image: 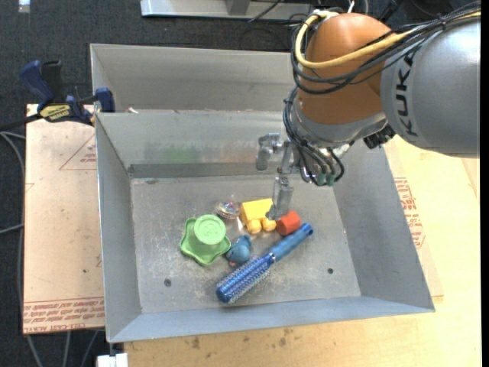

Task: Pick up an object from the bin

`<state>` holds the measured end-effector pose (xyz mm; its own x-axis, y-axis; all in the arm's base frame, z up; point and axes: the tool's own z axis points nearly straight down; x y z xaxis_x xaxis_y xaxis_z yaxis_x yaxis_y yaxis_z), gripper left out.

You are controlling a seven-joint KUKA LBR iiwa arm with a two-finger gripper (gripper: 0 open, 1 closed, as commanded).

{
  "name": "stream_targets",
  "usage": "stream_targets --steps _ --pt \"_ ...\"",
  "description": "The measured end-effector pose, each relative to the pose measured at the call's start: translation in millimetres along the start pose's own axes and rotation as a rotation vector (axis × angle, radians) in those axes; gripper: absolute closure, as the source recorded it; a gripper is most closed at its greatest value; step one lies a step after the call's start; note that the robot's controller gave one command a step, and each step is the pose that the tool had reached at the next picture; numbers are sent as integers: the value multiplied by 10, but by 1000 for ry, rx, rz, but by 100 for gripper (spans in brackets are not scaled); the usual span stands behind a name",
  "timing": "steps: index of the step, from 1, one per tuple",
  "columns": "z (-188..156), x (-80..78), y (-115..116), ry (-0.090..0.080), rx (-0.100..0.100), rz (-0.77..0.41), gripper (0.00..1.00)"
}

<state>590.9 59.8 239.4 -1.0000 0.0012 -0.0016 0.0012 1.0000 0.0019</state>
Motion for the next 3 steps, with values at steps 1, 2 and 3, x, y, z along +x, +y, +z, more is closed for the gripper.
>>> stream_targets --steps 1,2,3 --pt "1724 250 138 3 0 -201 0" --pt "1688 235 135 0 0 -200 100" --pt "451 -102 178 -12 0 -197 100"
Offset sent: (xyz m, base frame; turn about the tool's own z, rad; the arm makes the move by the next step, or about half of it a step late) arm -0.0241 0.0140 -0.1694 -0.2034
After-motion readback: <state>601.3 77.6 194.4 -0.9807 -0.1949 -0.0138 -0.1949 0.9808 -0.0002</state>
